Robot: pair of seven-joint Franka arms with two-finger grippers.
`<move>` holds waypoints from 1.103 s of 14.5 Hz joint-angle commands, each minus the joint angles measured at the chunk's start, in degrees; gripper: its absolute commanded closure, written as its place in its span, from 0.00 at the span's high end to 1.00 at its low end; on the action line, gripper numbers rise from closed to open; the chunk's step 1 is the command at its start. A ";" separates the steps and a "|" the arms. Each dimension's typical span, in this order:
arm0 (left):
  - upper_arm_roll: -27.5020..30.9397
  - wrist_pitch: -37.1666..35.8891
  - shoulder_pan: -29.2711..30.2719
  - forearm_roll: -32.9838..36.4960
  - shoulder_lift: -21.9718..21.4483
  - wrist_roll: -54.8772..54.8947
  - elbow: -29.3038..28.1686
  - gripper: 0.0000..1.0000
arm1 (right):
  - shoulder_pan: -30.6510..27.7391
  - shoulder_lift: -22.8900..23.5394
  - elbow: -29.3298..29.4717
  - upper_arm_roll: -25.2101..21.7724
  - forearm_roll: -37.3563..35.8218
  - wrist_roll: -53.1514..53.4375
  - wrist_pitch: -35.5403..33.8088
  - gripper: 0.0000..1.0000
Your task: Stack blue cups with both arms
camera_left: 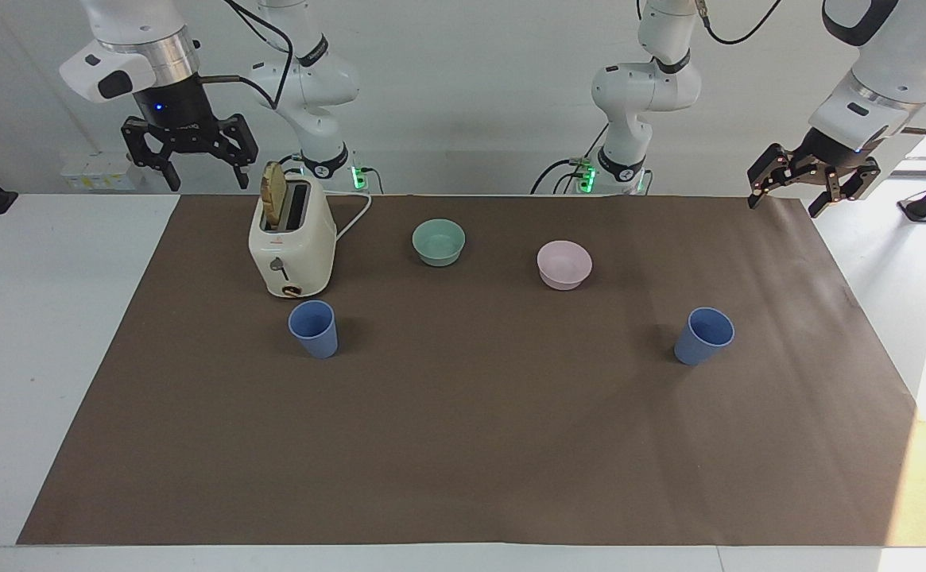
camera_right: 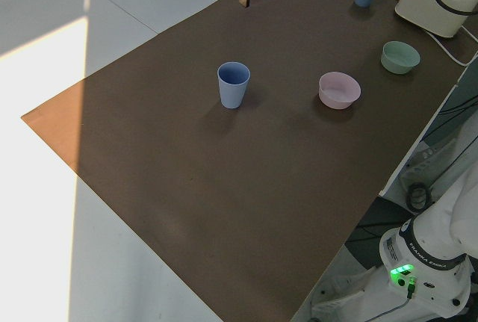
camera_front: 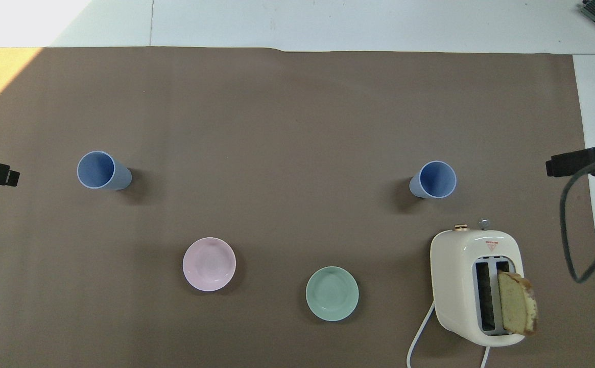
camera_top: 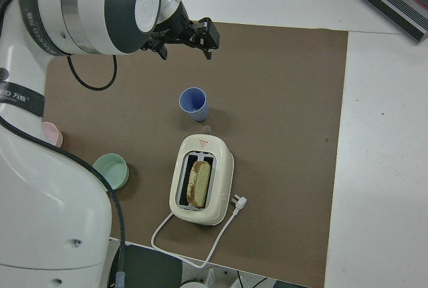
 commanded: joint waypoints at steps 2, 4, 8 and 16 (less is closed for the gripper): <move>-0.10 -0.05 0.28 0.10 -0.61 0.79 0.01 1.00 | -0.46 -1.20 -1.14 -0.06 1.13 1.05 -0.28 1.00; -0.10 0.13 0.20 0.10 -0.61 0.79 0.01 1.00 | -0.46 -1.20 -1.14 -0.23 1.13 1.05 -0.28 1.00; -0.01 0.39 0.20 0.10 -0.61 0.18 0.09 1.00 | -0.46 -1.20 -1.14 -0.23 1.13 1.05 -0.28 1.00; -0.01 0.39 0.11 0.02 -0.61 0.09 0.01 1.00 | -0.46 -1.20 -1.14 -0.24 1.13 1.05 -0.28 1.00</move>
